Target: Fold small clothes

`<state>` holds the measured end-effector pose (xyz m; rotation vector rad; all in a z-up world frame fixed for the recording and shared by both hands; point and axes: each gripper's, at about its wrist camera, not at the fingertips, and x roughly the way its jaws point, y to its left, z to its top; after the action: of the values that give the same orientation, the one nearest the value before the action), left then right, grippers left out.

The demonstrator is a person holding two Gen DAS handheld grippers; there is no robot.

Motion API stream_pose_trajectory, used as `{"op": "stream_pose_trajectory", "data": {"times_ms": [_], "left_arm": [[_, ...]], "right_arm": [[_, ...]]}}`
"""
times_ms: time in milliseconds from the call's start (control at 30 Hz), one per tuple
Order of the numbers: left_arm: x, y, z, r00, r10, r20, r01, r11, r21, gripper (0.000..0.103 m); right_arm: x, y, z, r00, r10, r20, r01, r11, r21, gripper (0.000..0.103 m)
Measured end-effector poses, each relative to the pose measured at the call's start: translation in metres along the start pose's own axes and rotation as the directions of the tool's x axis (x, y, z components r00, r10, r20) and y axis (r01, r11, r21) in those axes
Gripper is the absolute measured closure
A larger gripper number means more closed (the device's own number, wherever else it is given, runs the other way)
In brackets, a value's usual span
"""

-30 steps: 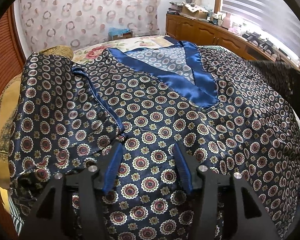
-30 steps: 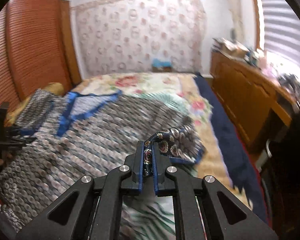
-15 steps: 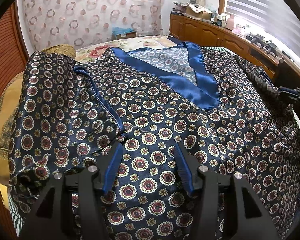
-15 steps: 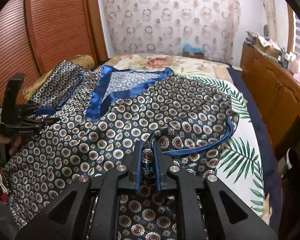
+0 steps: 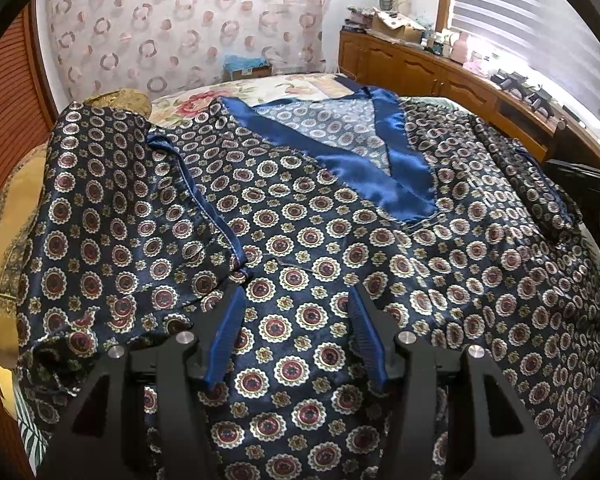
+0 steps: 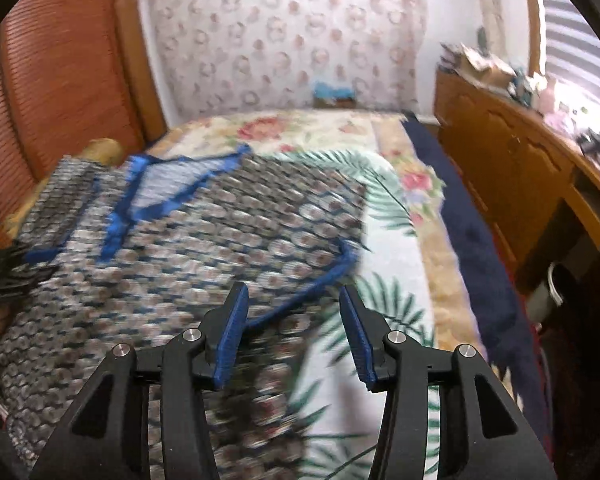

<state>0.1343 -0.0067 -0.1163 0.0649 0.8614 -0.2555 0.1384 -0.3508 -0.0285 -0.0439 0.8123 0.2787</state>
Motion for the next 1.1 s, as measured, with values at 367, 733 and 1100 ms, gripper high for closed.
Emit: {"op": "stream_pose_trajectory", "data": {"times_ms": [367,733,1100], "left_arm": [[-0.05,-0.001,0.008,0.99,-0.018,0.143,0.02,1.0,-0.009,0.05],[-0.07,0.02,0.014,0.981,-0.025,0.19,0.034,0.998,-0.047,0.05],[-0.079,0.063,0.024,0.975,0.081,0.207,-0.064,0.994,-0.088,0.05]], "right_arm": [[0.044,-0.012,0.027,0.997,0.04,-0.073,-0.037,0.998,0.043,0.096],[0.03,0.039,0.061,0.997,0.075,0.022,-0.073,0.993,-0.091,0.057],[0.048,0.006,0.046,0.995,-0.082,-0.05,0.076,0.992,-0.099,0.053]]}}
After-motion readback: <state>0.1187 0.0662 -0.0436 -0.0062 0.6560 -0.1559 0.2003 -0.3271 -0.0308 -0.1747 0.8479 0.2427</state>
